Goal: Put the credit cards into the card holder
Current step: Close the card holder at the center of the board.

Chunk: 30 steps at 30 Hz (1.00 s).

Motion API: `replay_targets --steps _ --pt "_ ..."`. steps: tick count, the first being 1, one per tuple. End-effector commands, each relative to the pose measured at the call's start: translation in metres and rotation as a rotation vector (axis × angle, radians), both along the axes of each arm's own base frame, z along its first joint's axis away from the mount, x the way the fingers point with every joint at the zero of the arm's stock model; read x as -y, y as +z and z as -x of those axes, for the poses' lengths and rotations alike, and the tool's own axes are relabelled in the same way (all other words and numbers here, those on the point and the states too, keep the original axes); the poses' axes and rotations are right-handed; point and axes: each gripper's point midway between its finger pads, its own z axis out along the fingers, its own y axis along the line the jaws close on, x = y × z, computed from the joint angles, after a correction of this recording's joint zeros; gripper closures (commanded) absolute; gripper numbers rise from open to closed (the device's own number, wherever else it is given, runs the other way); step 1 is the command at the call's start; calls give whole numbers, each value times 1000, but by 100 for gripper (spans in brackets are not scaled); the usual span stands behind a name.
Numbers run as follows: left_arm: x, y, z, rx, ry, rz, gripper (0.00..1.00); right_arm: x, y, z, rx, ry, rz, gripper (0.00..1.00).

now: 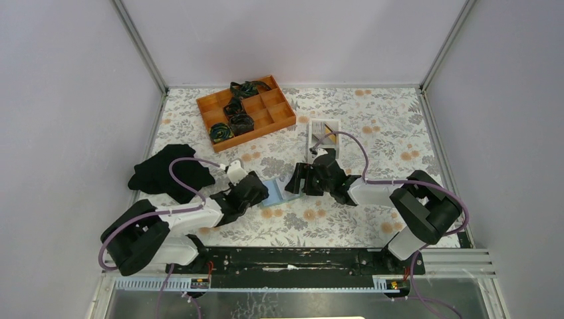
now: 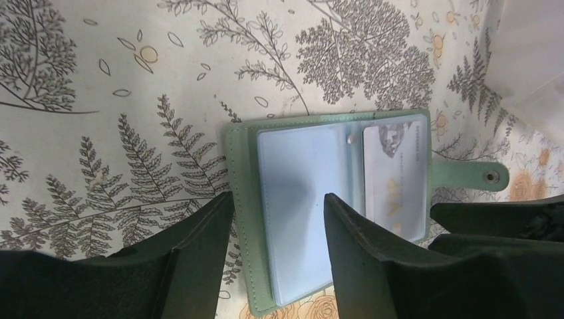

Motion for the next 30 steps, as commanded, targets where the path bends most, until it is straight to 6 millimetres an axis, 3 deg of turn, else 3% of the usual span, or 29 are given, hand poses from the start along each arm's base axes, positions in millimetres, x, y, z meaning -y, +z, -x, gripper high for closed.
replay_targets --steps 1,10,30 --pt "14 27 -11 67 -27 83 41 3 -23 29 -136 48 36 17" --pt "23 60 -24 136 -34 144 41 1 -28 28 -145 48 50 18" --pt "62 77 -45 161 -103 227 42 6 -28 27 -133 30 80 19"
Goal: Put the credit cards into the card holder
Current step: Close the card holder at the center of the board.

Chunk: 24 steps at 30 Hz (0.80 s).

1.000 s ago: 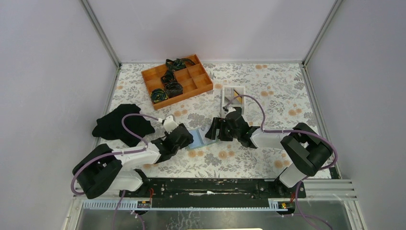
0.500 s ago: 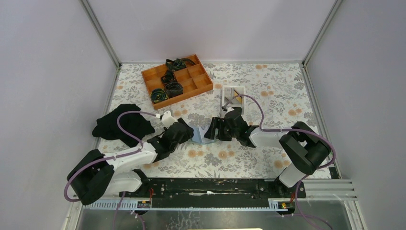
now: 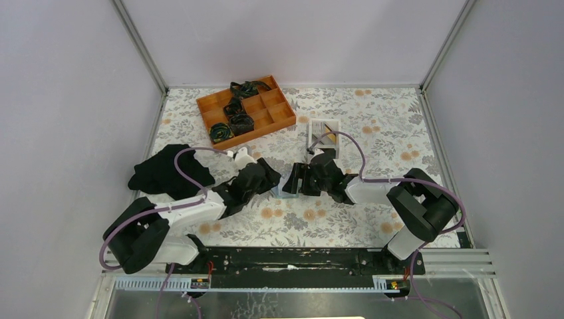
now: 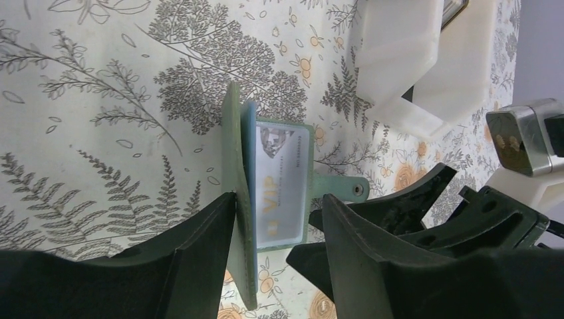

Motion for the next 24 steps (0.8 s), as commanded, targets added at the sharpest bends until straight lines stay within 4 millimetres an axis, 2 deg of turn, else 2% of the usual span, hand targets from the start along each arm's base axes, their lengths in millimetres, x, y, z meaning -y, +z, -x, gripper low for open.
replay_targets --steps 1,6,24 --pt "22 24 -16 64 -30 70 43 16 -28 24 -97 11 97 19" --pt "31 26 -20 62 -49 86 43 23 -24 25 -82 -5 108 18" --pt "46 24 -21 27 -62 143 45 45 -26 31 -58 -68 139 20"
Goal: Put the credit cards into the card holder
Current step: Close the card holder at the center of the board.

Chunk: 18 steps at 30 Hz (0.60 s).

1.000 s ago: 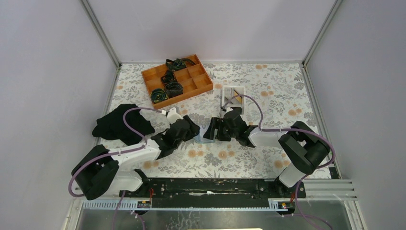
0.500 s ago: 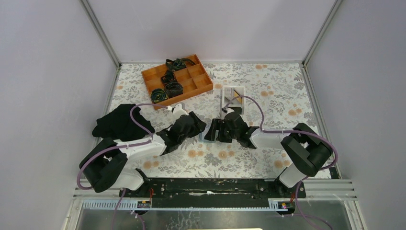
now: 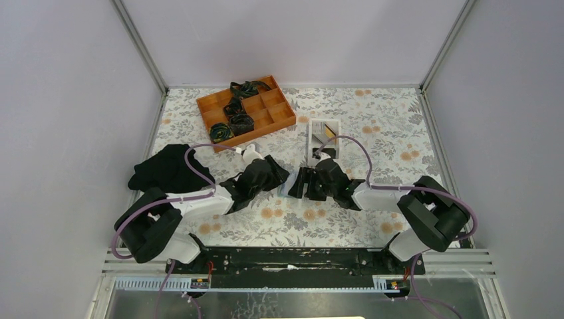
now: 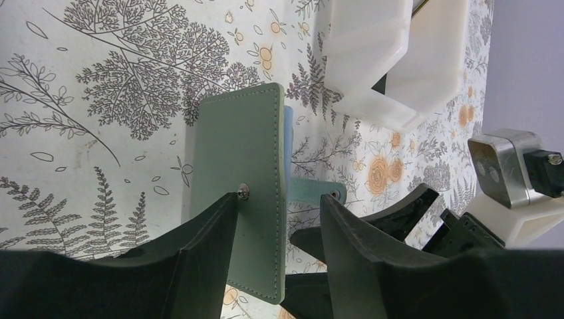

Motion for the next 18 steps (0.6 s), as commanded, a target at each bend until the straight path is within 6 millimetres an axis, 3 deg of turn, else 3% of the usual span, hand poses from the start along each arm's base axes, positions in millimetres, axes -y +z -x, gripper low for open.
replay_targets --steps 1,18 --pt "15 23 -11 45 -7 76 45 28 -24 17 -52 -43 116 21" --pt "35 24 -4 42 -52 115 49 59 -15 18 -1 -128 186 25"
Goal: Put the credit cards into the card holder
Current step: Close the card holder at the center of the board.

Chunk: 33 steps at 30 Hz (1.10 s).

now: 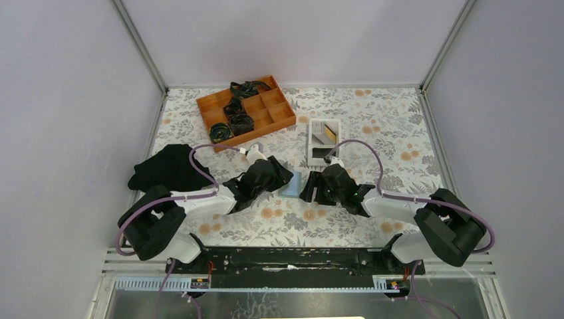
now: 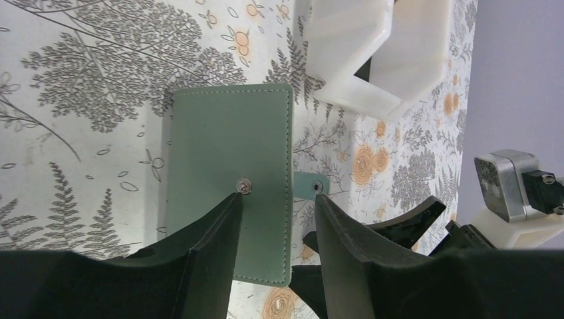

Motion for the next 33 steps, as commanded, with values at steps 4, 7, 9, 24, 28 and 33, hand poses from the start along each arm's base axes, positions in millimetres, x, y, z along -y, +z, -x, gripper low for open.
replay_targets --steps 4,7,9,24,28,33 --pt "27 22 -5 54 -35 75 49 26 -7 7 -6 -49 102 26" --pt "31 22 -3 53 -42 78 50 30 -2 6 9 -62 110 26" --pt "35 20 -1 48 -48 80 50 31 1 5 16 -69 112 27" --pt "36 -6 16 -26 -30 104 51 30 26 -21 60 -108 138 34" --pt "34 -12 20 -41 -27 119 56 29 35 -33 68 -130 138 39" --pt "30 -21 26 -53 -18 124 62 27 47 -45 83 -148 140 40"
